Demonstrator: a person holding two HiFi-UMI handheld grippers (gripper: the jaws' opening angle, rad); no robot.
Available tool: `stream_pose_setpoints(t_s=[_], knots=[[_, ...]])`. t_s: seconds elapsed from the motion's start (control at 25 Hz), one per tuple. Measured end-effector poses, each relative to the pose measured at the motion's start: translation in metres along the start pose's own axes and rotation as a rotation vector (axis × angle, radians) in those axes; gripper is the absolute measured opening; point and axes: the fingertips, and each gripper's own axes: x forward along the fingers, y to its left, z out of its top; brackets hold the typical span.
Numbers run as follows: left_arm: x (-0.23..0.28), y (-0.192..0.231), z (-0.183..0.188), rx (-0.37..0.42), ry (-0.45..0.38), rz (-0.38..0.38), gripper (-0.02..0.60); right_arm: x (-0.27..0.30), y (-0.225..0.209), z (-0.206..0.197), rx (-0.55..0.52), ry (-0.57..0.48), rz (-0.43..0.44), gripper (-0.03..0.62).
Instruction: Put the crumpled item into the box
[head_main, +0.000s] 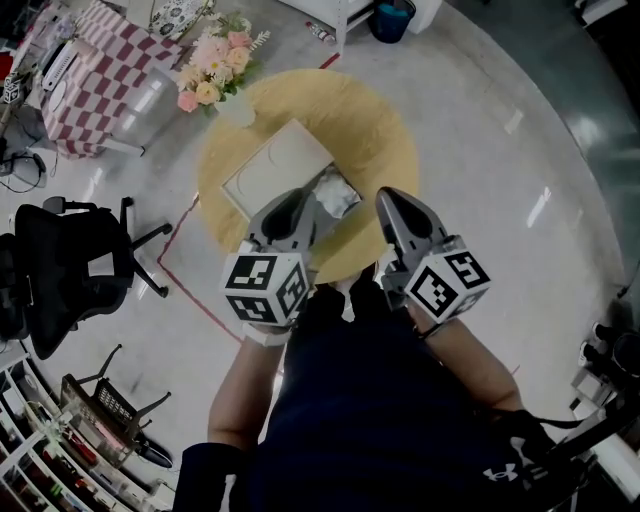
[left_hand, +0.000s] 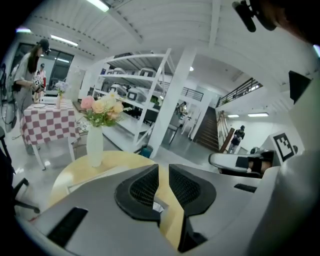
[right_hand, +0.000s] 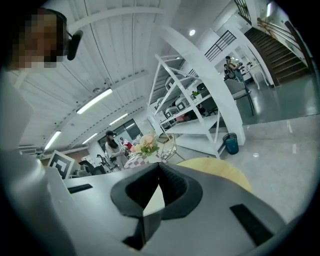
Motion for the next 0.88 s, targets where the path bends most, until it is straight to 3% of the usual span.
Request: stream_pose_setpoints(t_s=[0.12, 0.36, 0.88], knots=[[-0.015, -0.014, 0.019, -0.023, -0.054, -0.038, 0.072, -0.003, 0.009, 0.006, -0.025, -0.014, 0.015, 0.005], [-0.036, -0.031, 0.047, 0.057, -0.141, -0.05, 0.051, -0.01, 0.025, 0.018, -0.104, -0.057, 0.032, 0.005], [-0.062, -0.046, 0.074, 0.126, -0.236, -0.03, 0.032, -0.022, 0.051, 0.047, -0.203, -0.142, 0.066, 0.005]])
